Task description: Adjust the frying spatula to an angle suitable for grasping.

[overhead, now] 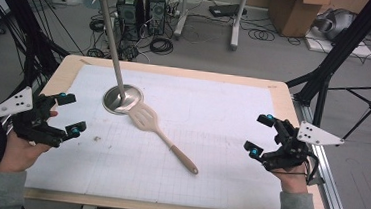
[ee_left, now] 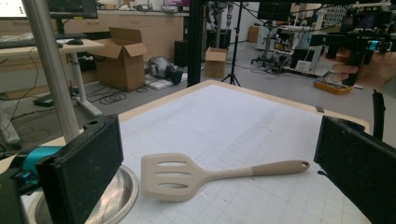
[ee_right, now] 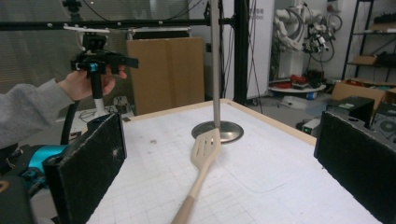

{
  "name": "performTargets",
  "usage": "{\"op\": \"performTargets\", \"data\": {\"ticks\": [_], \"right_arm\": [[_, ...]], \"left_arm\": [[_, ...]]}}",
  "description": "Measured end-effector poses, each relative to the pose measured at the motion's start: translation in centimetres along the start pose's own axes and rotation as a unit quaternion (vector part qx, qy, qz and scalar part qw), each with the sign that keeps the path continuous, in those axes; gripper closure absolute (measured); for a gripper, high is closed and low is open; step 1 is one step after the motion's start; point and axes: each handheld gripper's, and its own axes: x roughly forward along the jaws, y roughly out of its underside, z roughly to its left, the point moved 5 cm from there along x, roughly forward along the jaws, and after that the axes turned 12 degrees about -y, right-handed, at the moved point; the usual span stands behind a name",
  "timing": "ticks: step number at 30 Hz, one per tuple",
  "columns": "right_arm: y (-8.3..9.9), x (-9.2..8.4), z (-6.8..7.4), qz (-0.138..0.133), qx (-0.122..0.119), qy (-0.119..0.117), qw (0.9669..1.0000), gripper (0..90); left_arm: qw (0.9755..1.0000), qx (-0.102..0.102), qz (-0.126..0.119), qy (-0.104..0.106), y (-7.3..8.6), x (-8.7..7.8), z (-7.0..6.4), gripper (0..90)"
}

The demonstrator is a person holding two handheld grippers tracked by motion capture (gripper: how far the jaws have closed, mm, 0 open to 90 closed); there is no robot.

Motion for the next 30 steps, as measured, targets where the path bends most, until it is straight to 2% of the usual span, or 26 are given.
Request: {"op": "performTargets", "data": {"ticks": [4,12,18,21,22,24,25,26,29,30], "right_arm": [[0.1,0.0,-0.3,-0.006,0.012,0.005,0.9999,1.1],[0.1,0.6,-0.1,-0.002,0.012,0.005,0.9999,1.1],[0.4,2.8,0.3,0.025,0.013,-0.001,0.9996,1.2],[0.6,3.2,0.3,0.034,0.011,-0.003,0.9994,1.5],[0.7,3.5,0.4,0.037,0.011,-0.005,0.9992,5.4],[0.8,3.6,0.4,0.035,0.013,-0.005,0.9993,5.6],[0.9,3.6,0.3,0.037,0.015,-0.003,0.9992,8.3],[0.9,3.7,0.3,0.037,0.015,-0.002,0.9992,15.4],[1.0,3.7,0.3,0.029,0.017,-0.011,0.9994,19.6],[1.1,3.8,0.2,0.028,0.021,-0.010,0.9993,24.1]], "left_arm": [[1.0000,-0.003,-0.001,-0.002,0.1,-0.1,0.0,1.8],[0.9999,-0.006,0.008,0.001,0.5,0.4,-0.1,1.8],[0.9999,-0.008,0.011,0.000,0.6,0.4,0.1,1.7],[0.9999,-0.012,0.010,-0.003,0.7,0.3,0.2,1.8],[0.9999,-0.013,0.009,-0.005,0.6,0.2,0.3,1.8],[0.9998,-0.015,0.009,-0.006,0.6,0.2,0.2,1.8],[0.9998,-0.013,0.010,-0.006,0.6,0.2,0.2,1.7],[0.9999,-0.013,0.008,-0.007,0.6,0.2,0.2,1.8],[0.9998,-0.012,0.011,-0.008,0.7,0.2,0.2,1.8],[0.9998,-0.011,0.014,-0.008,0.8,0.3,0.1,1.8]]}}
